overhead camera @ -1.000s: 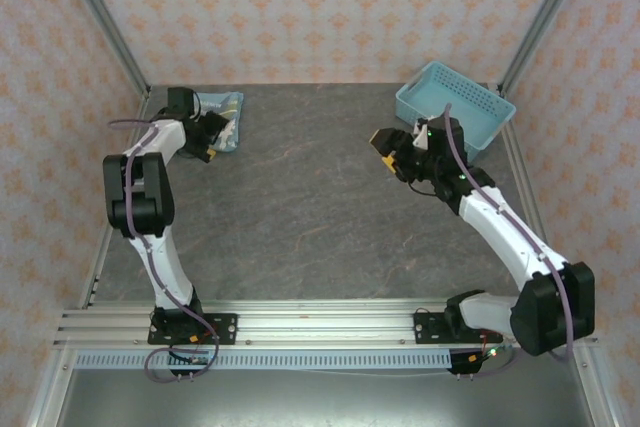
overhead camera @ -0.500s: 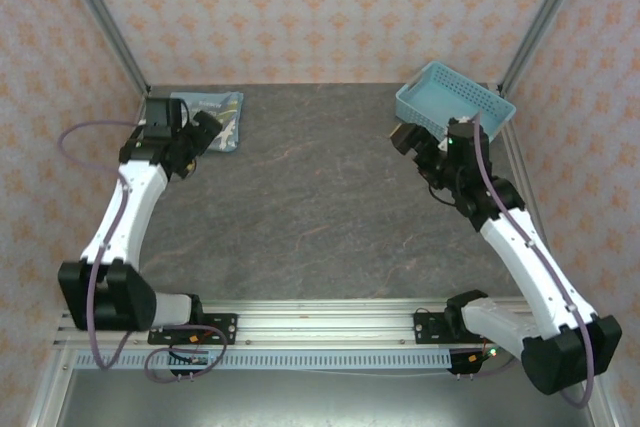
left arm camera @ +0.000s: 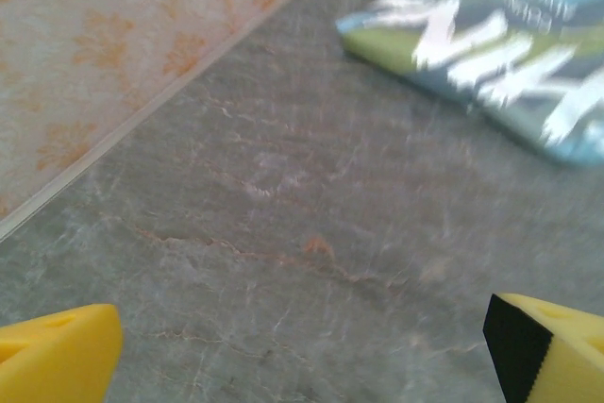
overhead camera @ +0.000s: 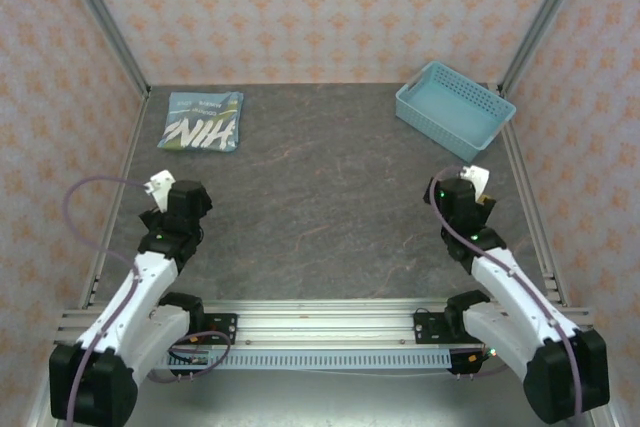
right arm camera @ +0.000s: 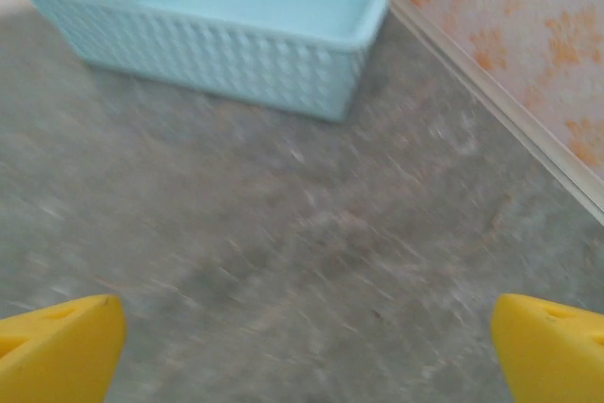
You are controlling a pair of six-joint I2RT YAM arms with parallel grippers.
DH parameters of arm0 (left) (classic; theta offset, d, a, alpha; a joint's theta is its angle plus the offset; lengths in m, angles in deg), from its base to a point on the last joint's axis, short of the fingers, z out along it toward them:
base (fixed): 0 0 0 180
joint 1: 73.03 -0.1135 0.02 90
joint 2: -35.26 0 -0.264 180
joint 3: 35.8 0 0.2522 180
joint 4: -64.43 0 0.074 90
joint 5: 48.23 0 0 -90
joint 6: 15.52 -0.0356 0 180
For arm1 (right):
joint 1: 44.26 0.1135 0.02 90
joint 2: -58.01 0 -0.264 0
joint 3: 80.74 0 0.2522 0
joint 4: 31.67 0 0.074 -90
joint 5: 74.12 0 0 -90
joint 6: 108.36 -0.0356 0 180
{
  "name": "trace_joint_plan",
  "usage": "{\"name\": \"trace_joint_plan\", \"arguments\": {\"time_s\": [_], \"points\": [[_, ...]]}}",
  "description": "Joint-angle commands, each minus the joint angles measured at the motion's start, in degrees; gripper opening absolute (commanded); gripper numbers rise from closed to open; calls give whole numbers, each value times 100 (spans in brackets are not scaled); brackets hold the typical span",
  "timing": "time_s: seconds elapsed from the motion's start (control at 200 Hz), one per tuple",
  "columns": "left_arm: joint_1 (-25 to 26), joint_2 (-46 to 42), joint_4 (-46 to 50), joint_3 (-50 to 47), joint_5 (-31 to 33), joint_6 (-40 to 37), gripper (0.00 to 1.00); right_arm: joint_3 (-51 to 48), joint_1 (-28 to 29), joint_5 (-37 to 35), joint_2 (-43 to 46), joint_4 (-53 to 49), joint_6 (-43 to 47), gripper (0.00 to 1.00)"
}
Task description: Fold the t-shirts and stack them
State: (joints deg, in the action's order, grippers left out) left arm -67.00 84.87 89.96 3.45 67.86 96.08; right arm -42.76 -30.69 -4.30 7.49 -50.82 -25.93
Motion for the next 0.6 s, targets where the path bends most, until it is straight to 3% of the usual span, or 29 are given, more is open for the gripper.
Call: {"name": "trace_joint_plan", "arguments": {"time_s": [0.0,0.215,0.41,0.515,0.565,0.595], "points": [[26,533,-2167,-243,-150,-1199,100,-185,-232,-237,-425,1649,596,99],[-25,2367,-3485,35,-477,-1659,100,-333,-549,215,-1676,3074,686,99],[-405,3341,-4436,346,-1023,-1692,100,-307,-1062,856,-2708,4698,757,99],[-243,3414,-4778,166,-1359,-2037,100,-469,-1296,1164,-3348,5517,599,99],[-233,3554,-5613,-215,-1169,-1967,100,-631,-1312,1288,-3718,6268,659,99],[-233,3666,-6088,-390,-1029,-1954,100,-574,-1312,1400,-3716,6128,714,99]]}}
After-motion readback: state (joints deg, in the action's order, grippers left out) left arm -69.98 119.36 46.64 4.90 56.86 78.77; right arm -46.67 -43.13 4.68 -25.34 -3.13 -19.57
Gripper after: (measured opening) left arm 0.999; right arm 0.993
